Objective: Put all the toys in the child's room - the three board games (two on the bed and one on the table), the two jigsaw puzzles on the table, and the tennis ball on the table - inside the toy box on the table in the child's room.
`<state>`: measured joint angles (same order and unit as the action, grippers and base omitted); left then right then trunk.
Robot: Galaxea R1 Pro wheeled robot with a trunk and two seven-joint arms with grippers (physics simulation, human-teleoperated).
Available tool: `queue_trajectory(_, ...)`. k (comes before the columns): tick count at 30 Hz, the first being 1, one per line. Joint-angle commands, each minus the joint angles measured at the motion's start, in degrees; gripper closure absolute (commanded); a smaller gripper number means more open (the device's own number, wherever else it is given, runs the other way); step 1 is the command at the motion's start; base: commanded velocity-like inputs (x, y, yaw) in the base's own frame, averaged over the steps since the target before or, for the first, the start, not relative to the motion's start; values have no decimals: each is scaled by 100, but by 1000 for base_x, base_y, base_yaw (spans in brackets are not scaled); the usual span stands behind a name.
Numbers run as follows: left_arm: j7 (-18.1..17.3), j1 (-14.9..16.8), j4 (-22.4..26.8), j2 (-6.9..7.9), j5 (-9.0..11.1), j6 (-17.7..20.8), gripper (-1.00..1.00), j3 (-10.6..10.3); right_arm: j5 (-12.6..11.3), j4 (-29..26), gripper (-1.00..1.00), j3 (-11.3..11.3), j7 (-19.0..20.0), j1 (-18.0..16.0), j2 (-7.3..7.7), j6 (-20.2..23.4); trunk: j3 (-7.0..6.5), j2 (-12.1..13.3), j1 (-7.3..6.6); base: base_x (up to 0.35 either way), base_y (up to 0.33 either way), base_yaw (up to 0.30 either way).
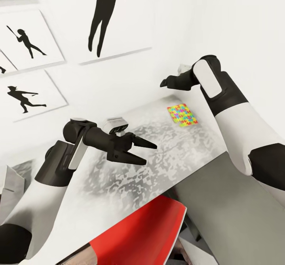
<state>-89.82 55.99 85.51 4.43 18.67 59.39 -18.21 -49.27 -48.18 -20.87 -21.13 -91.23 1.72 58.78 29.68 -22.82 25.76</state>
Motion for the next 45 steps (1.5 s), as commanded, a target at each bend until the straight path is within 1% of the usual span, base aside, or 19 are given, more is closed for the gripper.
queue_trajectory(1, -18, 3, 0, 6, 5, 61, -100, -14, -61, -8, -100, -21, -54, -7, 8, 3, 18, -10, 3, 0, 0, 0)
queue_trajectory(6, -18, -6, 0, 19, 11, 61, -100, 7, -59, -16, -100, 10, -54, -56, -8, 2, 65, -10, 3, 0, 0, 0)
queue_trajectory(9, -18, -3, 0, 20, 21, 61, -100, 30, -62, -5, -100, -7, -51, -130, -17, 1, 94, -10, 3, 0, 0, 0)
queue_trajectory(15, -18, 0, 0, 15, 50, 61, -100, 43, -58, 8, -100, -34, -50, -169, -5, -26, 150, -10, 3, 0, 0, 0)
queue_trajectory(17, -18, 0, 0, 14, 139, 61, -100, 44, -58, 9, -100, -35, -49, -176, 4, -34, 169, -10, 3, 0, 0, 0)
queue_trajectory(18, -18, 3, 0, 14, 237, 61, -100, 45, -57, 9, -100, -34, -49, -179, 4, -38, 178, -10, 3, 0, 0, 0)
queue_trajectory(20, -18, 8, 0, 16, 349, 61, -100, 45, -57, 10, -100, -33, -49, -184, 4, -43, 197, -10, 3, 0, 0, 0)
queue_trajectory(21, -18, 12, 0, 18, 454, 61, -100, 45, -57, 12, -100, -33, -49, -188, 4, -49, 206, -10, 3, 0, 0, 0)
queue_trajectory(24, -18, 15, -4, 18, 586, 61, -100, 47, -56, 16, -100, -34, -49, -191, 4, -59, 235, -10, 3, 0, 0, 0)
queue_trajectory(26, -18, 16, -6, 7, 631, 61, -100, 51, -56, 22, -100, -40, -49, -191, 1, -68, 253, -10, 3, 0, 0, 0)
queue_trajectory(30, -18, 27, -8, -10, 664, 61, -100, 55, -50, 32, -100, -48, -48, -181, -5, -91, 291, -10, 3, 0, 0, 0)
queue_trajectory(45, -18, 44, -17, 20, 705, 61, -100, 56, -47, 22, -100, -40, -49, -196, -27, -103, 432, -10, 3, 0, 0, 0)
